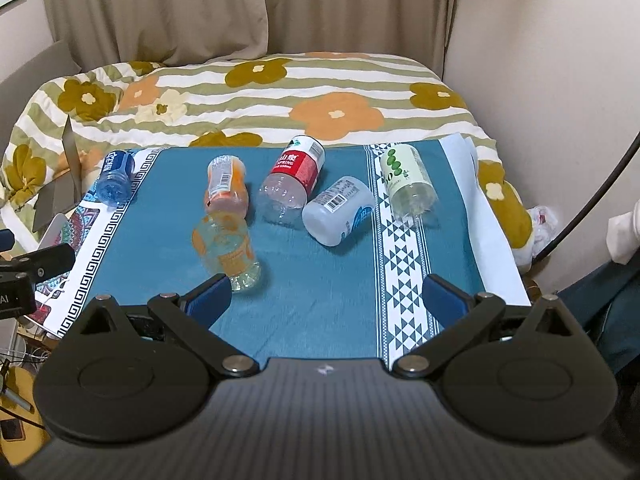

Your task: Flip cup upright

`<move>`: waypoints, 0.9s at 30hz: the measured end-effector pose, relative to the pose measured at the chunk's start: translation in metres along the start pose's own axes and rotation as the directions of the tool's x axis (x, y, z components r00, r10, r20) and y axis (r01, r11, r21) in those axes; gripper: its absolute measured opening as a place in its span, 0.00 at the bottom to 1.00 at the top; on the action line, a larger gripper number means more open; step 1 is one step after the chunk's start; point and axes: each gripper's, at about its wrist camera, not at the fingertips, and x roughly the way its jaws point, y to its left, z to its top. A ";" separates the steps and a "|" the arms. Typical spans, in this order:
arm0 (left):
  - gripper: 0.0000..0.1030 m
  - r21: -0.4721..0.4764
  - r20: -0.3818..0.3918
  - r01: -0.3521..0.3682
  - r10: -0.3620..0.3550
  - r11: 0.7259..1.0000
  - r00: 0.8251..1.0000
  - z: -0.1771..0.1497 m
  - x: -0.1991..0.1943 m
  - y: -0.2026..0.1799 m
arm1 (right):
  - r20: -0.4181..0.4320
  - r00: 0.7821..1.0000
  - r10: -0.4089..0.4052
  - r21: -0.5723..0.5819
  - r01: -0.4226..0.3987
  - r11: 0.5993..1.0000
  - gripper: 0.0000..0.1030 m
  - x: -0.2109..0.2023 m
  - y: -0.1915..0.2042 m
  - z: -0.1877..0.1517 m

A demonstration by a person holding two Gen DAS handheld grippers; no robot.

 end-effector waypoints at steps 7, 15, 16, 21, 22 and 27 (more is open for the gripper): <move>1.00 0.017 0.008 0.000 0.000 1.000 1.000 0.000 -0.004 -0.002 | 0.004 1.000 -0.003 0.007 0.003 1.000 1.00 -0.002 -0.001 0.000; 1.00 0.037 0.022 -0.007 0.006 0.999 1.000 0.001 -0.006 -0.006 | 0.008 1.000 0.001 0.009 -0.002 1.000 1.00 -0.004 -0.001 0.000; 1.00 0.039 0.023 -0.009 0.008 0.999 1.000 0.001 -0.006 -0.007 | 0.008 1.000 0.001 0.007 -0.001 1.000 1.00 -0.004 -0.001 0.000; 1.00 0.035 0.034 -0.005 0.003 0.999 0.999 0.002 -0.006 -0.005 | 0.009 1.000 0.004 0.009 -0.004 1.000 1.00 -0.004 0.000 0.001; 1.00 0.034 0.037 -0.004 0.003 0.999 0.999 0.003 -0.005 -0.004 | 0.011 1.000 0.003 0.008 -0.003 1.000 1.00 -0.004 0.000 0.001; 1.00 0.046 0.044 -0.015 0.013 0.999 0.999 0.004 -0.005 -0.006 | 0.010 1.000 0.002 0.009 -0.002 1.000 1.00 -0.003 0.001 0.002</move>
